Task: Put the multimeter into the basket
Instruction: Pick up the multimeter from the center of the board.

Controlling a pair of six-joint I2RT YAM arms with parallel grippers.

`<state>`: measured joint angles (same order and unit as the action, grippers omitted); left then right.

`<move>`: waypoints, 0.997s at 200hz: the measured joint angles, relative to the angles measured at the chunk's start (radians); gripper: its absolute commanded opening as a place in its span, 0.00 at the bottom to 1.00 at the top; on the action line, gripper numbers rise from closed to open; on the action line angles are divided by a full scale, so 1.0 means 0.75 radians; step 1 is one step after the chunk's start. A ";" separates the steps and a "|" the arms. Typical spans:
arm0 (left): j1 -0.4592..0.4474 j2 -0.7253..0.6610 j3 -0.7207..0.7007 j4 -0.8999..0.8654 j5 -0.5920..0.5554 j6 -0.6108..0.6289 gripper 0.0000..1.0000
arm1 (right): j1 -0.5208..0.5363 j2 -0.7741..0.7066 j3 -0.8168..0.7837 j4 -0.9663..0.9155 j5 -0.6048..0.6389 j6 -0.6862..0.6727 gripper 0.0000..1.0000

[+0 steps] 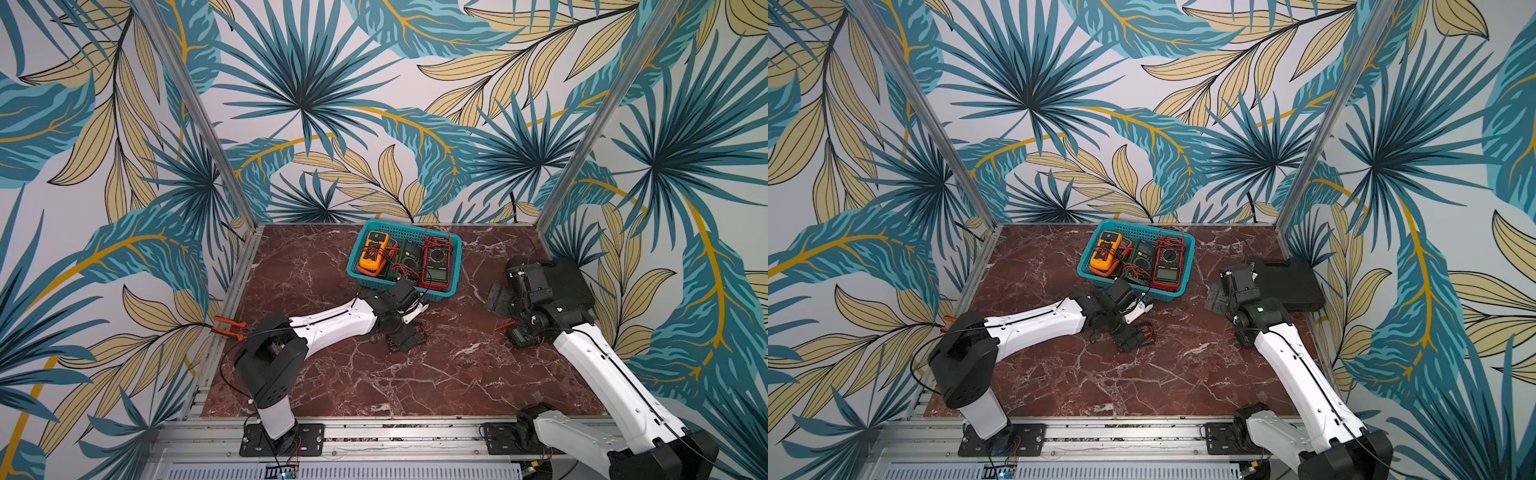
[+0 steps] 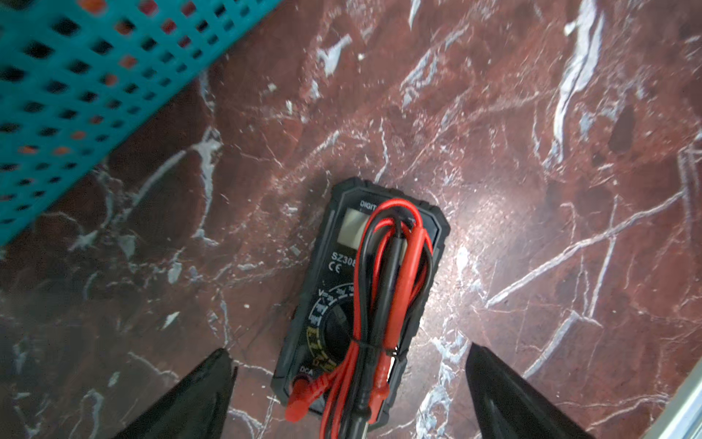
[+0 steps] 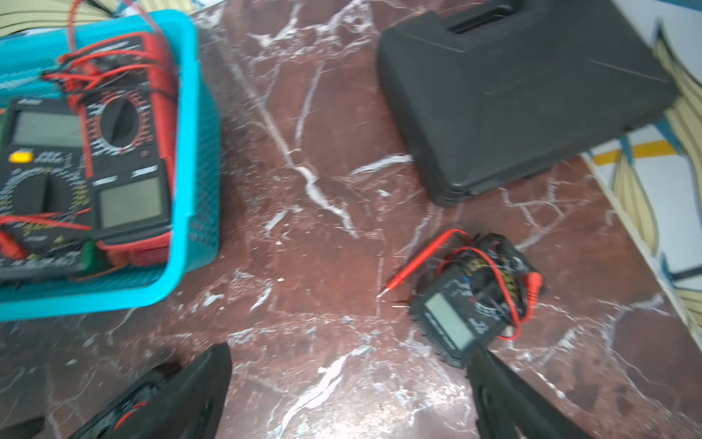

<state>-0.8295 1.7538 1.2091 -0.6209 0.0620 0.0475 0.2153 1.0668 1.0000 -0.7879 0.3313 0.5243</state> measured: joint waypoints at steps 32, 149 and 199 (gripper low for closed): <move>-0.001 0.045 0.018 -0.037 0.002 0.021 1.00 | -0.063 -0.023 -0.033 -0.022 -0.013 -0.001 1.00; -0.001 0.205 0.134 -0.079 0.004 0.041 0.82 | -0.072 -0.044 -0.047 -0.031 -0.060 -0.001 1.00; -0.001 0.205 0.134 -0.078 -0.019 0.006 0.72 | -0.072 -0.044 -0.047 -0.030 -0.075 -0.001 1.00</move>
<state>-0.8303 1.9079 1.3098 -0.6792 0.0475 0.0521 0.1612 1.0340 0.9646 -0.8101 0.2749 0.5240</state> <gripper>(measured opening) 0.730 0.995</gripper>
